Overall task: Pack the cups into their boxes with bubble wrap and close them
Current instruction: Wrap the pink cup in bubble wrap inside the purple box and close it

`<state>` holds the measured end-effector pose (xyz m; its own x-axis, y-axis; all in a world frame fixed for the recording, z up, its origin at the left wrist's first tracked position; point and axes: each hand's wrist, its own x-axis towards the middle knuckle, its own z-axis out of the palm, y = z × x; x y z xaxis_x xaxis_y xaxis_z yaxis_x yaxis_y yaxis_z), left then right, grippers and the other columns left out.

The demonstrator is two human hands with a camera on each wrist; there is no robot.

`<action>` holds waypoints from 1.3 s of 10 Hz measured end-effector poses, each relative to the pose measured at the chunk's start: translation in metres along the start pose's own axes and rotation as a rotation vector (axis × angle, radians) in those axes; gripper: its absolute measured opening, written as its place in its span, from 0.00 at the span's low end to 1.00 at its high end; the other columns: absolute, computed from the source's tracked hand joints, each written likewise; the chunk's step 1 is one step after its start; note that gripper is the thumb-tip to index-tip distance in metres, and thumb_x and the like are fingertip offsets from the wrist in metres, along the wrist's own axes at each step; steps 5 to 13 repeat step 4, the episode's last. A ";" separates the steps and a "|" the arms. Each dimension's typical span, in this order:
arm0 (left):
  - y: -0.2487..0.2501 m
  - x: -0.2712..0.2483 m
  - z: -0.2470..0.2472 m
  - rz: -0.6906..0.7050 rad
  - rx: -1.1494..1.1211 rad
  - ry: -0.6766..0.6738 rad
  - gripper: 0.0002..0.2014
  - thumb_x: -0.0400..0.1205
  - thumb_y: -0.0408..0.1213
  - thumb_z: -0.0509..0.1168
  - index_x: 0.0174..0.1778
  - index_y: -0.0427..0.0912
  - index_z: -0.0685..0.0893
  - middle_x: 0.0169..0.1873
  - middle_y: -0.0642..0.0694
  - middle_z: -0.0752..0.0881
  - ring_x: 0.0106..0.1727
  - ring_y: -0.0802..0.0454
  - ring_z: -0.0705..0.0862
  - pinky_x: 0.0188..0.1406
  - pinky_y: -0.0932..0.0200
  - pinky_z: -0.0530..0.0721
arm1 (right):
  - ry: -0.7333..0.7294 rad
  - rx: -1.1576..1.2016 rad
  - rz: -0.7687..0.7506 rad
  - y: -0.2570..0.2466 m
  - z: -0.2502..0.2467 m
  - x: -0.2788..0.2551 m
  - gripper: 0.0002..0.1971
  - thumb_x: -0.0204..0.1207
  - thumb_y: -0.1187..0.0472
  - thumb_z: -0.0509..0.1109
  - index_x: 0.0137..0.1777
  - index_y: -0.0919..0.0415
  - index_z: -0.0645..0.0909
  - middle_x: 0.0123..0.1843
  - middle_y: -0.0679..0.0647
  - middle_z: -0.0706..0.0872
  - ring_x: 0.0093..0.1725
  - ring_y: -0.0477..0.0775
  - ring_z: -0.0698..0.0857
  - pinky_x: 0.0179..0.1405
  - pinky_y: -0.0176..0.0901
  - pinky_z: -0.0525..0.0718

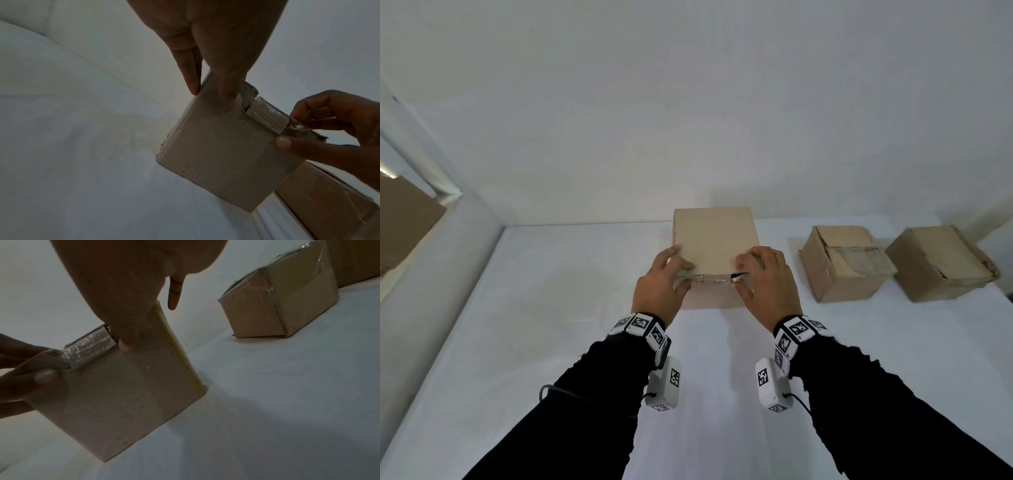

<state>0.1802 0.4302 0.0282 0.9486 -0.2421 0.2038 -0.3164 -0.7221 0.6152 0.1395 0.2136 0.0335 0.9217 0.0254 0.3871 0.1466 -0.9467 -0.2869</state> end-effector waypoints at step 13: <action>-0.006 -0.068 -0.030 0.153 0.190 0.009 0.04 0.78 0.49 0.62 0.46 0.59 0.81 0.56 0.65 0.82 0.37 0.60 0.86 0.30 0.60 0.83 | -0.061 0.263 0.078 -0.014 -0.050 -0.040 0.07 0.75 0.58 0.71 0.51 0.50 0.82 0.51 0.44 0.85 0.54 0.48 0.83 0.50 0.47 0.83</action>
